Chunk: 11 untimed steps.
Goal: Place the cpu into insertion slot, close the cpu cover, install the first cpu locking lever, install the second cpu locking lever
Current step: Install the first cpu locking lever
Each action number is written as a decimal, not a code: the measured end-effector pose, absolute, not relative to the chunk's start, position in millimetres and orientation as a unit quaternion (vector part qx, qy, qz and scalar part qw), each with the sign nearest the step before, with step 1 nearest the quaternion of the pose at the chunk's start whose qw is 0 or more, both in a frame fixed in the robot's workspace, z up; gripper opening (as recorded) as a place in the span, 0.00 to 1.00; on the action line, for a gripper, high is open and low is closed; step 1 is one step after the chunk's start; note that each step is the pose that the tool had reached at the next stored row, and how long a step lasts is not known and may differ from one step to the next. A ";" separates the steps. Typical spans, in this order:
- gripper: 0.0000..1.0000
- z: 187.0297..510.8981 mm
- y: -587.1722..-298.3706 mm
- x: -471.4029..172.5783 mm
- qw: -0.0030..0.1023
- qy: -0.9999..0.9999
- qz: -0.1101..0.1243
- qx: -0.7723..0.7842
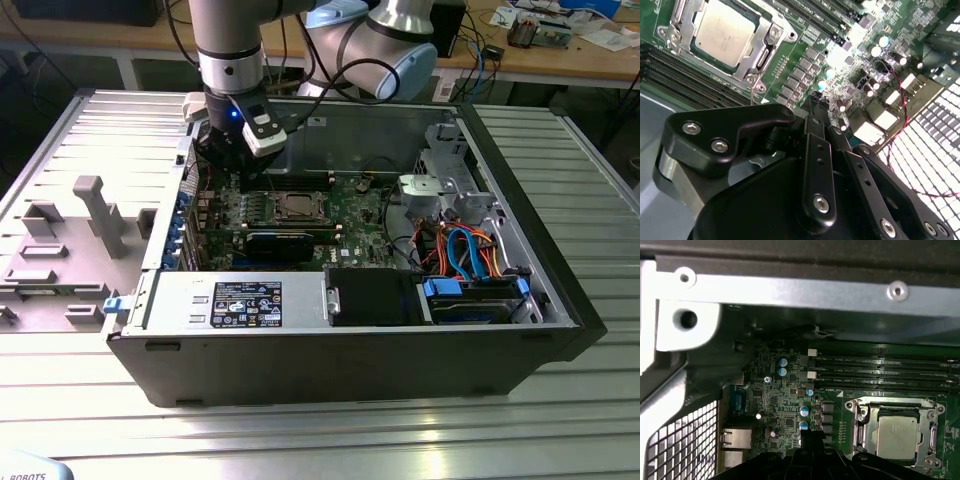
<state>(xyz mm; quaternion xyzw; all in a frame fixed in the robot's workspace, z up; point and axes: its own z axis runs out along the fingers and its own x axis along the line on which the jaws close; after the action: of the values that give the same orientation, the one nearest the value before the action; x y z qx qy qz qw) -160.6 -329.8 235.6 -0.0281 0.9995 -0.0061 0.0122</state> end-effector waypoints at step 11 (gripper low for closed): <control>0.11 235.5 -323.2 -153.7 0.013 1.000 0.000 -0.023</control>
<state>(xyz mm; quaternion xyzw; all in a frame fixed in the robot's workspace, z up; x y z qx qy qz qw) -153.7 -323.2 235.5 -0.0234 0.9996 0.0002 0.0126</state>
